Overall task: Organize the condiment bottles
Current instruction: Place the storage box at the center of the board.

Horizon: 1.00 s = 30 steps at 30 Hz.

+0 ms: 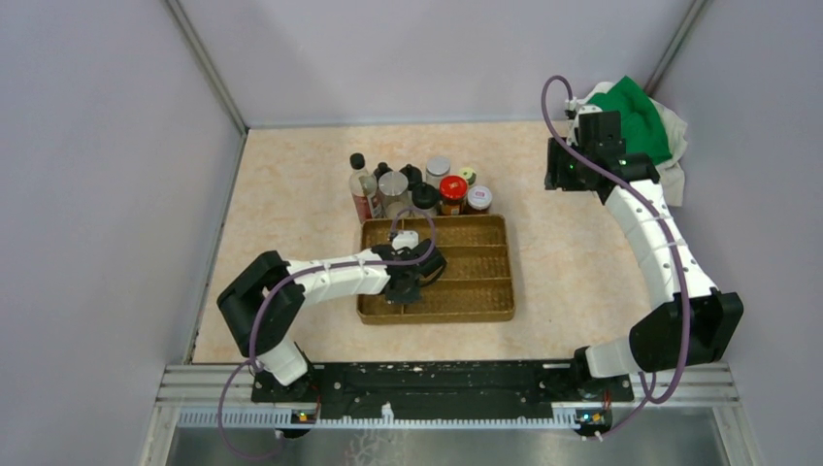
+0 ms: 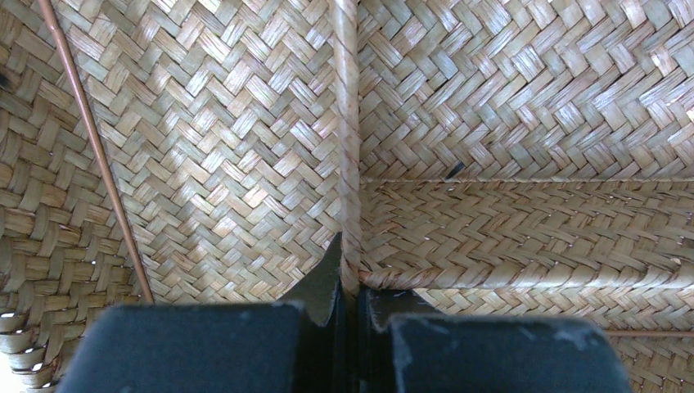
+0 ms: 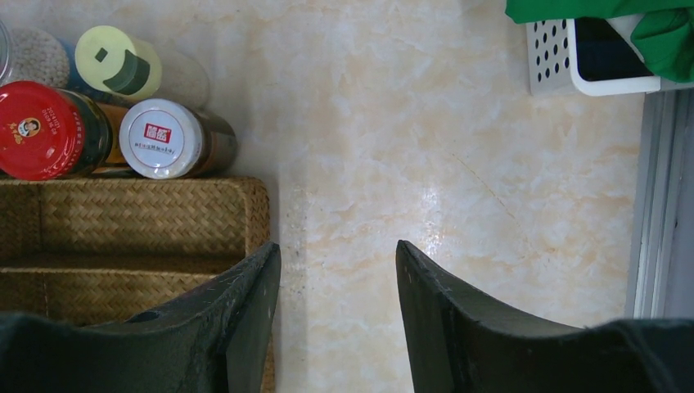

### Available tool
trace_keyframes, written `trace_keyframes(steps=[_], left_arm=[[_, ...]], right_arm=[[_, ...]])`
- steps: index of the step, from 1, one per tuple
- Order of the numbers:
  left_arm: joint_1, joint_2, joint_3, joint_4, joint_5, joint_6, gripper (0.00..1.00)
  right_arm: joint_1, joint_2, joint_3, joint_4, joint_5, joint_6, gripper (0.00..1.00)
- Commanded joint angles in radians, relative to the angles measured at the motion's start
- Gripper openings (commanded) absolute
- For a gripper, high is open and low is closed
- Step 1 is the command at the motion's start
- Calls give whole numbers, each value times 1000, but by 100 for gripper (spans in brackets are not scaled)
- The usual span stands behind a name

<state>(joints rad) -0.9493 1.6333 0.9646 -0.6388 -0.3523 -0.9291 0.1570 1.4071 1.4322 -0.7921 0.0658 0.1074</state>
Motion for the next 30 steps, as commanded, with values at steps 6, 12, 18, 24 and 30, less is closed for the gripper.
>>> trace_keyframes(steps=[6, 12, 18, 24, 30], left_arm=[[68, 2, 2, 12, -81, 27, 0], [99, -7, -20, 41, -71, 61, 0], [107, 27, -3, 54, -68, 80, 0], [131, 37, 4, 64, -69, 106, 0], [167, 39, 6, 86, -58, 151, 0]], right_arm=[[12, -33, -3, 34, -1, -7, 54], [12, -31, -7, 35, -2, -5, 54], [12, -31, -10, 36, 4, -7, 54], [11, -34, -27, 42, 8, -6, 54], [12, -33, -40, 49, 4, -5, 54]])
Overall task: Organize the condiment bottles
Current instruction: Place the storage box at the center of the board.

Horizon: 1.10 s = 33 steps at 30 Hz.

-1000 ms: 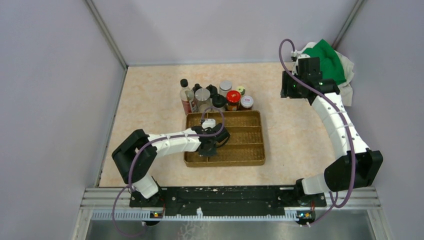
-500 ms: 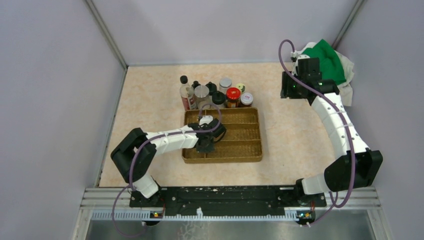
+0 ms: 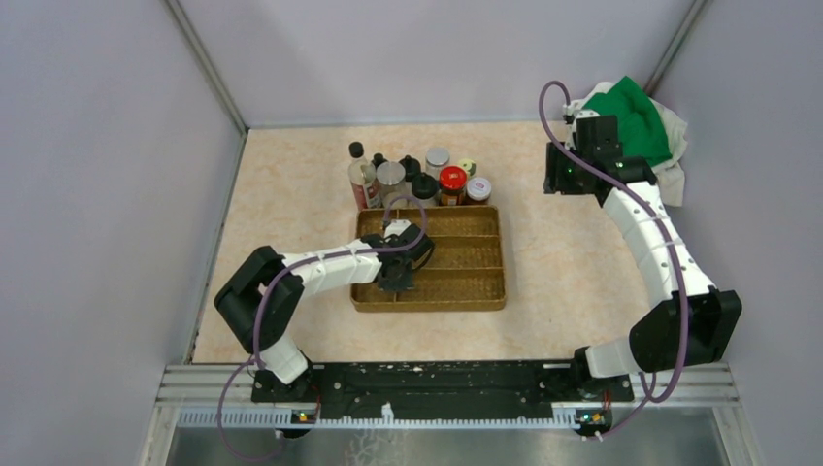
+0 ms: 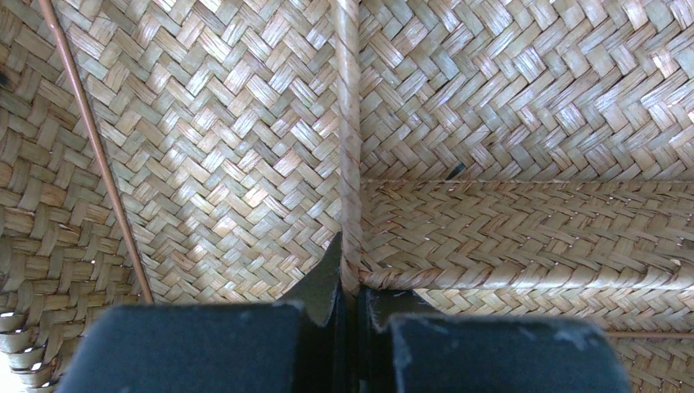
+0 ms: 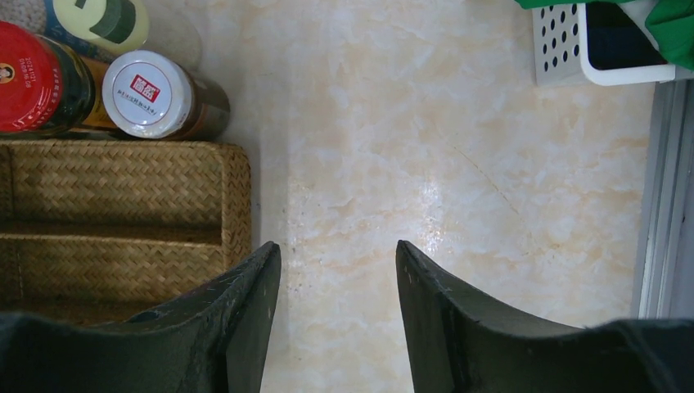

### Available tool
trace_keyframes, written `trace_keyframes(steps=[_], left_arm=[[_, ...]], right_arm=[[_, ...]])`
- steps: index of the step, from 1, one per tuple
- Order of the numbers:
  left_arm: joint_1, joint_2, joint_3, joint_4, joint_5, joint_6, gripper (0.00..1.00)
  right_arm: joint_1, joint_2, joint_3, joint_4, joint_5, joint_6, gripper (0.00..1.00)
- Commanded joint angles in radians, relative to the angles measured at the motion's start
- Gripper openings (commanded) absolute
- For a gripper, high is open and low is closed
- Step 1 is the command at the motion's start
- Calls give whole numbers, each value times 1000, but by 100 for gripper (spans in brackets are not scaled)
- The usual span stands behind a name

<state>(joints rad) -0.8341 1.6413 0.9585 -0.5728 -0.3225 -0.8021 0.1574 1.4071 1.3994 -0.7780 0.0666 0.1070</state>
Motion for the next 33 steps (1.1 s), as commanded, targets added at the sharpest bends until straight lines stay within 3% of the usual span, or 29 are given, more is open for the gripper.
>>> trace_keyframes(steps=[1, 26, 32, 33], left_arm=[[56, 32, 12, 24, -84, 30, 0], [113, 98, 64, 87, -66, 122, 0], [115, 86, 103, 27, -49, 138, 0], [115, 77, 107, 15, -45, 139, 6]], right_arm=[[11, -33, -8, 36, 4, -4, 54], [11, -38, -45, 55, 10, -3, 54], [11, -39, -48, 53, 10, -3, 54], [11, -41, -48, 53, 10, -3, 54]])
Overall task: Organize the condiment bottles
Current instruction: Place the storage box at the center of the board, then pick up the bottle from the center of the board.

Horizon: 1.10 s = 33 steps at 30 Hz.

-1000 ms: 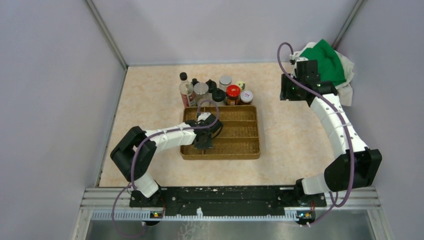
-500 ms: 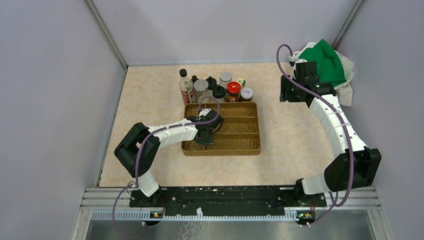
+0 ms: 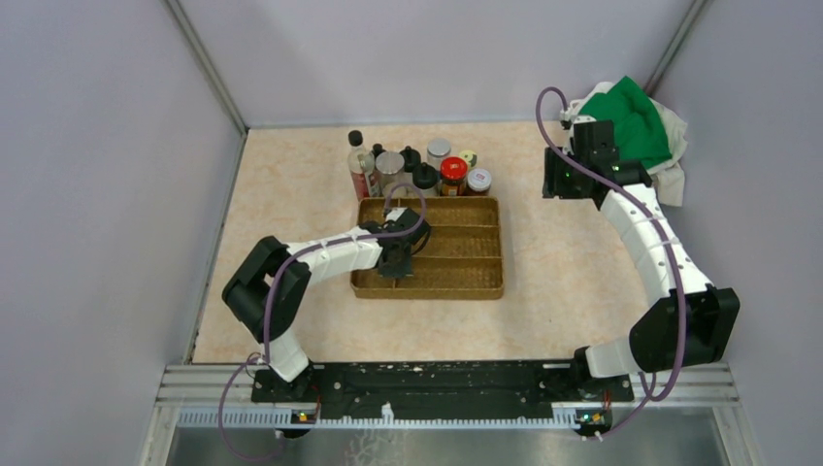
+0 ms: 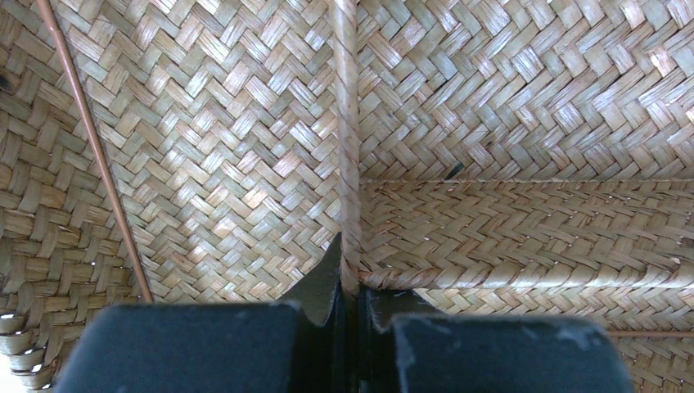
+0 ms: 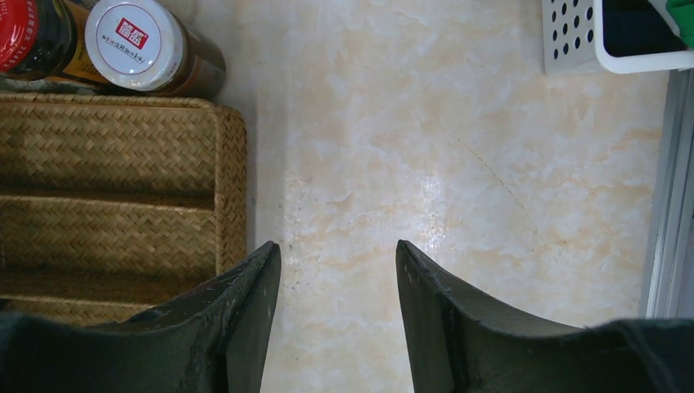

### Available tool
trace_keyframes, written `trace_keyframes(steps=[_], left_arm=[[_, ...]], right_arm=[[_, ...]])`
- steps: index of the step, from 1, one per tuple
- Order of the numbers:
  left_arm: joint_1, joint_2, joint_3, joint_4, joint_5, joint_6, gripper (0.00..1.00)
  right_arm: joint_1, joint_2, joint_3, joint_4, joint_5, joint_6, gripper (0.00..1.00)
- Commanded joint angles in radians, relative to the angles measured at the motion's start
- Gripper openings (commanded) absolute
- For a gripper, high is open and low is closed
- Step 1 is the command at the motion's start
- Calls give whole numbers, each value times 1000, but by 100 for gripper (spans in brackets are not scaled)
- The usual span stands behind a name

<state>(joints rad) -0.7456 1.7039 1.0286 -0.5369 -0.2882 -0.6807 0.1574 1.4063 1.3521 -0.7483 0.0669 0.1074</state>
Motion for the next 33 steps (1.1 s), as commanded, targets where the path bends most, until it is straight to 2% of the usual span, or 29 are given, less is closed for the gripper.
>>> trace_keyframes(steps=[1, 10, 18, 19, 20, 21, 22, 27, 30, 33], left_arm=[[25, 6, 37, -33, -77, 21, 12], [23, -98, -10, -79, -62, 15, 42], [2, -168, 44, -128, -37, 27, 48], [-2, -191, 56, -137, -37, 33, 55], [-6, -224, 72, -151, -38, 48, 69], [-7, -260, 89, -157, -41, 69, 93], [-8, -305, 107, -159, -45, 97, 98], [-2, -482, 260, -136, -117, 245, 99], [11, -485, 407, -195, -140, 280, 99], [40, -439, 535, -263, -119, 291, 99]], right_arm=[[12, -40, -2, 23, 10, -2, 54], [11, -54, -22, 24, 3, 10, 56], [11, -85, -25, 12, -11, 23, 57], [11, -90, -21, 7, -11, 22, 57], [12, -96, -15, 1, -13, 23, 58], [11, -101, -6, -6, -19, 23, 58], [11, -104, 8, -15, -25, 23, 59], [11, -123, 139, -81, -61, 41, 62], [11, -125, 229, -127, -114, 63, 66], [11, -128, 279, -122, -245, 92, 74]])
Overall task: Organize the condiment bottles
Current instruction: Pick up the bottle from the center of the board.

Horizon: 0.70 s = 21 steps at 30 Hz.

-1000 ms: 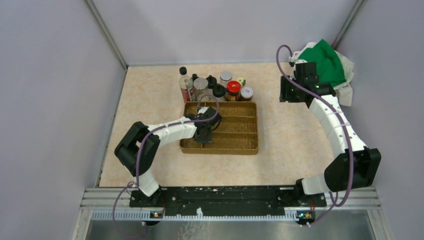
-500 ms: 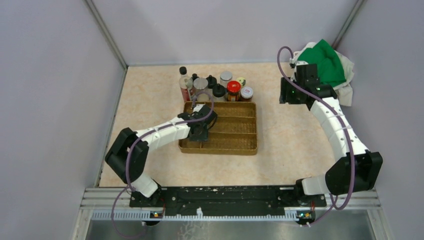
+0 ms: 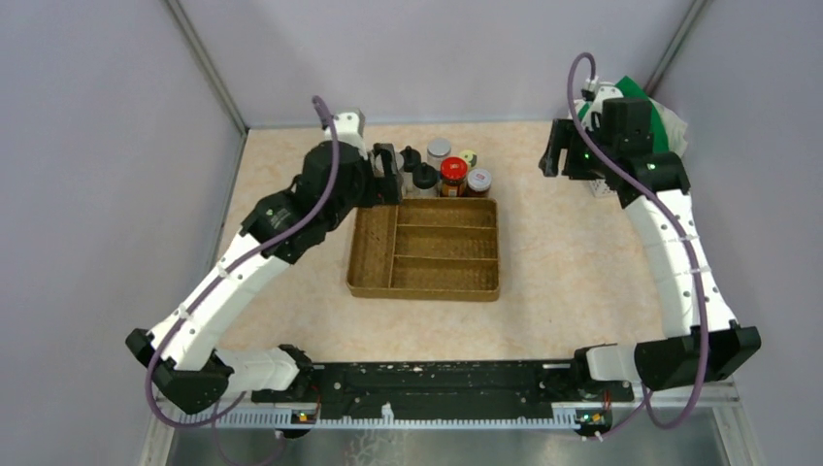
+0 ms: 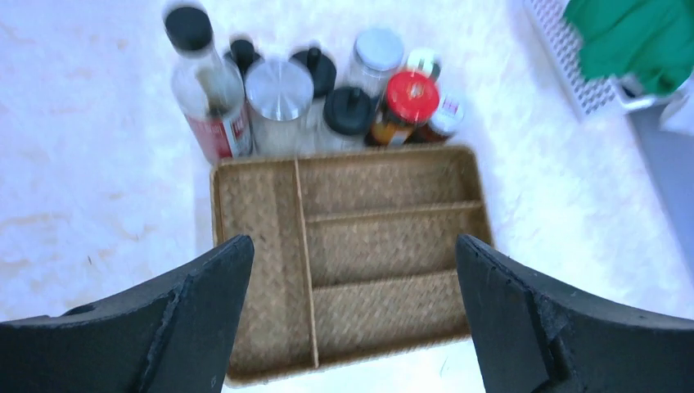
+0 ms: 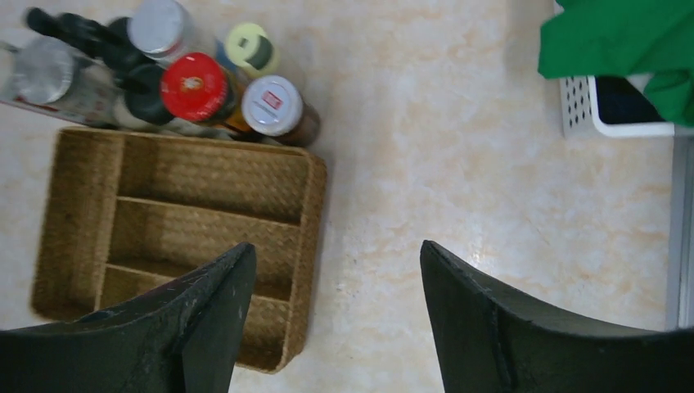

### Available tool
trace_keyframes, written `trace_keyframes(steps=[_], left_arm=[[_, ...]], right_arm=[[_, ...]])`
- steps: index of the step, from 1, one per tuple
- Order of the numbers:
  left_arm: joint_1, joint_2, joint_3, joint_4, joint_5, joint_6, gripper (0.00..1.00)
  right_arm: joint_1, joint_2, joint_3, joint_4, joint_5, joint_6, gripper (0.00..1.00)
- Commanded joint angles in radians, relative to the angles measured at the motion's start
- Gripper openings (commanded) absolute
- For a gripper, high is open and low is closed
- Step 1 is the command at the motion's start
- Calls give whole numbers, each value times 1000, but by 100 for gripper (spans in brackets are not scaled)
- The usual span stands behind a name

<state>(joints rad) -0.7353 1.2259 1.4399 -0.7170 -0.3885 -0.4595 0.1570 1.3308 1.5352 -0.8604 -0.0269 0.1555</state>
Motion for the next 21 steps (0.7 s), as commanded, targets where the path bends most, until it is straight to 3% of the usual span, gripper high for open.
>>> trace_keyframes(steps=[1, 4, 8, 12, 15, 19, 21], left_arm=[[33, 50, 154, -93, -16, 80, 99], [46, 67, 203, -96, -36, 105, 99], [109, 68, 194, -59, -33, 125, 99], [242, 100, 149, -14, 34, 141, 99], [313, 139, 123, 25, 37, 154, 98], [355, 205, 101, 117, 57, 190, 86], [362, 267, 115, 145, 77, 205, 82]], right_arm=[[12, -47, 105, -1, -221, 59, 76], [20, -9, 151, -12, -341, 87, 81], [125, 64, 261, -98, -163, 6, 86], [130, 98, 237, -19, -151, 16, 74], [130, 120, 200, 53, -119, 40, 47], [130, 156, 153, 102, -46, 36, 49], [130, 162, 123, 127, -1, 38, 55]])
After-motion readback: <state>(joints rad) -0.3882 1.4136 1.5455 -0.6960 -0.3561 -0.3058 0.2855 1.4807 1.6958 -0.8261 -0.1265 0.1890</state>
